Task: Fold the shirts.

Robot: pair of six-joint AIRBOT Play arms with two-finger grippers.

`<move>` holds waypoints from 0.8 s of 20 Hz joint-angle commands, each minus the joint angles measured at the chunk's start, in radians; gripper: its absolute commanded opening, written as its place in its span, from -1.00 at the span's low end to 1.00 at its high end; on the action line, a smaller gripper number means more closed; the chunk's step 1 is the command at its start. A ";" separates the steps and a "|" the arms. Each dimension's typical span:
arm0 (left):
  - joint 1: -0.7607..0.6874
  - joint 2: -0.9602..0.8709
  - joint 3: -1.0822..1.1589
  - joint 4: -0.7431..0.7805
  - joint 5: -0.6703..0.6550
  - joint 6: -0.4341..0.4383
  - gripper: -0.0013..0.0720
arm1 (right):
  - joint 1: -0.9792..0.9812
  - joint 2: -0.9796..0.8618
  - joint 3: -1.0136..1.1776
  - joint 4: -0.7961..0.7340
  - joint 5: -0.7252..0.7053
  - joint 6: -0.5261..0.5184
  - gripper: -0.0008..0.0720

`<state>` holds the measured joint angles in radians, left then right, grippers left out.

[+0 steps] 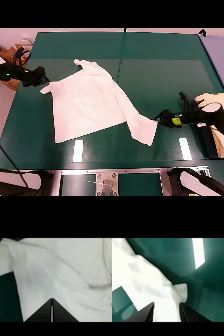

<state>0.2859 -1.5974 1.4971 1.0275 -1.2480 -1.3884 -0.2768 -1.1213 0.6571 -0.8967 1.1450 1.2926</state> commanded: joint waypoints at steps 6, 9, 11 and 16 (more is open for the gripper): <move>0.035 0.388 -0.448 0.221 -0.139 -0.030 -0.91 | 0.304 0.017 0.133 -0.149 0.054 0.060 0.21; 0.035 0.485 -0.676 0.216 -0.092 -0.112 0.86 | 0.534 0.010 0.138 -0.300 -0.098 0.118 0.58; 0.035 0.495 -0.763 0.190 -0.087 -0.122 0.82 | 0.634 -0.024 0.149 -0.398 -0.132 0.193 0.58; 0.035 0.495 -0.928 0.109 -0.025 -0.108 0.82 | 0.765 -0.135 0.212 -0.451 -0.111 0.298 0.57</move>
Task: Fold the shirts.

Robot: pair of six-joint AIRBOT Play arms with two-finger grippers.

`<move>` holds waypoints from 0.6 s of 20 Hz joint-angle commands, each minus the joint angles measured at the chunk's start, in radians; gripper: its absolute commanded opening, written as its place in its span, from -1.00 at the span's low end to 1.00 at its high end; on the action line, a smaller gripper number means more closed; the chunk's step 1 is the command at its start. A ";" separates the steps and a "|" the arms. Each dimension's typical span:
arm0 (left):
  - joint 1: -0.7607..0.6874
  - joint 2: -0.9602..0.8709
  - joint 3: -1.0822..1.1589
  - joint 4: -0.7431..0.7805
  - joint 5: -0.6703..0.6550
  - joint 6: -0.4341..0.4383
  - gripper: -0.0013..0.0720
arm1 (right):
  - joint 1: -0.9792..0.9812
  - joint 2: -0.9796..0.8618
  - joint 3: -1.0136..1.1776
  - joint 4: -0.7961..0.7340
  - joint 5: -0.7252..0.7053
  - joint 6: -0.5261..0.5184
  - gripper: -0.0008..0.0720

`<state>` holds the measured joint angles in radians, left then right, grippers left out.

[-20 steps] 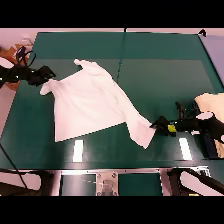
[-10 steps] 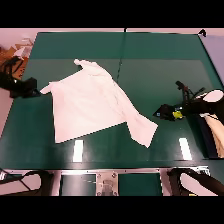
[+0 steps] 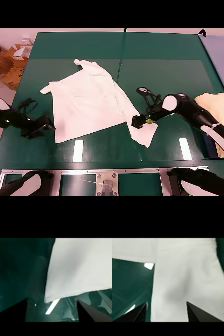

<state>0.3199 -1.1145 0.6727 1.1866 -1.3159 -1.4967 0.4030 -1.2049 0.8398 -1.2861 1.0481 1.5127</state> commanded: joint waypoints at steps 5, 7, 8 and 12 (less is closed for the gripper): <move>0.001 0.012 -0.240 -0.188 0.236 0.047 0.82 | 0.130 -0.135 0.072 -0.210 0.057 0.214 0.57; 0.001 0.011 -0.254 -0.247 0.255 0.101 0.17 | 0.130 -0.151 0.074 -0.230 0.064 0.242 0.57; 0.001 0.011 -0.254 -0.253 0.257 0.126 -0.57 | 0.130 -0.161 0.075 -0.225 0.064 0.245 0.57; 0.001 0.011 -0.253 -0.252 0.258 0.157 -0.91 | 0.130 -0.172 0.079 -0.208 0.074 0.280 0.57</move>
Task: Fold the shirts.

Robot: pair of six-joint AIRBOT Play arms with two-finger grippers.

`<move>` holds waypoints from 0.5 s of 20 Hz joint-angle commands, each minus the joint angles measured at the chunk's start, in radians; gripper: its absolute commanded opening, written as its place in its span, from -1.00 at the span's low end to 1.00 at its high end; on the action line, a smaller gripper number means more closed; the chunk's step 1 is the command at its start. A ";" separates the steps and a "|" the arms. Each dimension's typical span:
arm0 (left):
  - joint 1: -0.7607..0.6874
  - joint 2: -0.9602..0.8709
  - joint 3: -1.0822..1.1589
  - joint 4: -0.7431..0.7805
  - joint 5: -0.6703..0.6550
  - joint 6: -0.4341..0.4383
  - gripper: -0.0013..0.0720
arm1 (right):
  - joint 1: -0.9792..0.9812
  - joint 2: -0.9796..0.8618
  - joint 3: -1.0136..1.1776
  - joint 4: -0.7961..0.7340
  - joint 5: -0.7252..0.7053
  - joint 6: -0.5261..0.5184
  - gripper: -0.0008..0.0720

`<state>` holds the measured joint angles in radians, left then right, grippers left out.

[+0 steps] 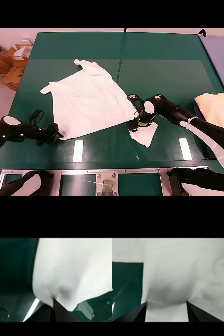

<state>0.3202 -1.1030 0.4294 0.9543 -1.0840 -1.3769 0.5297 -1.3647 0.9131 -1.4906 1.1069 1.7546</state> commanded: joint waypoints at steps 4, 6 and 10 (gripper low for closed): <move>0.001 0.000 -0.010 -0.020 0.026 0.052 -0.91 | 0.006 -0.013 0.013 0.067 0.079 0.064 0.57; 0.001 0.000 -0.010 -0.020 0.027 0.070 -0.91 | 0.025 -0.013 0.013 0.069 0.100 0.079 0.57; 0.001 0.000 -0.010 -0.020 0.029 0.077 -0.91 | 0.078 -0.033 0.013 0.033 0.091 0.099 0.57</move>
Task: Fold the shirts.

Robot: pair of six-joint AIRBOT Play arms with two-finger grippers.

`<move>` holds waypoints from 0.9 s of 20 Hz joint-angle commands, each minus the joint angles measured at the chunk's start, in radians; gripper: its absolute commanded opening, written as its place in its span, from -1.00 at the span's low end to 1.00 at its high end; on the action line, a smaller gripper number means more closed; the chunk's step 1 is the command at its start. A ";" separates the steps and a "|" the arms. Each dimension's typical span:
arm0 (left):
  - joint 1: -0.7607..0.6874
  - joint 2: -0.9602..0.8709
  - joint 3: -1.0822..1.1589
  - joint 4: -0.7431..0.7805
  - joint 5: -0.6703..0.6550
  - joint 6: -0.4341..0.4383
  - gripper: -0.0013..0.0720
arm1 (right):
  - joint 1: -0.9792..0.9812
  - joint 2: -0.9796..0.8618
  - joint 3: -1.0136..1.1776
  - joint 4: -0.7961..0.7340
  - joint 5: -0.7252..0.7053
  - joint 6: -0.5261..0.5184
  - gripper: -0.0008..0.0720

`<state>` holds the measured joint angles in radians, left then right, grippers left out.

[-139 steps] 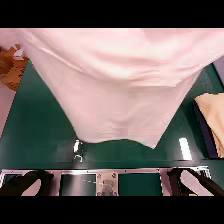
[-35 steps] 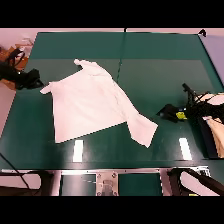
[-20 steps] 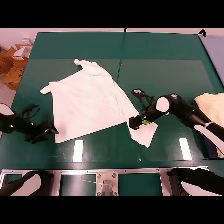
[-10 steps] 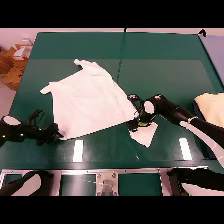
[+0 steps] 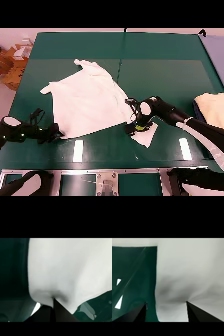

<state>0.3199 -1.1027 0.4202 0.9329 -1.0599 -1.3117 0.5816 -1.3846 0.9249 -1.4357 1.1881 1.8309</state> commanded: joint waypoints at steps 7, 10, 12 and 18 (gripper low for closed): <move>0.001 -0.001 -0.001 0.002 -0.003 0.039 -0.91 | 0.022 -0.046 0.058 -0.066 0.079 0.005 -0.94; 0.001 -0.001 0.000 0.002 -0.003 0.049 -0.91 | -0.002 -0.040 0.241 0.047 0.216 -0.093 -0.95; 0.001 -0.001 0.000 0.003 -0.007 0.057 -0.91 | -0.063 -0.006 0.362 0.142 0.251 -0.164 -0.95; 0.001 -0.001 0.000 0.006 -0.013 0.068 -0.91 | -0.616 0.080 0.369 0.510 0.262 -0.328 -0.95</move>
<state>0.3202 -1.1030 0.4202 0.9363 -1.0634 -1.2514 0.2081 -1.3293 1.3083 -1.1339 1.4269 1.6089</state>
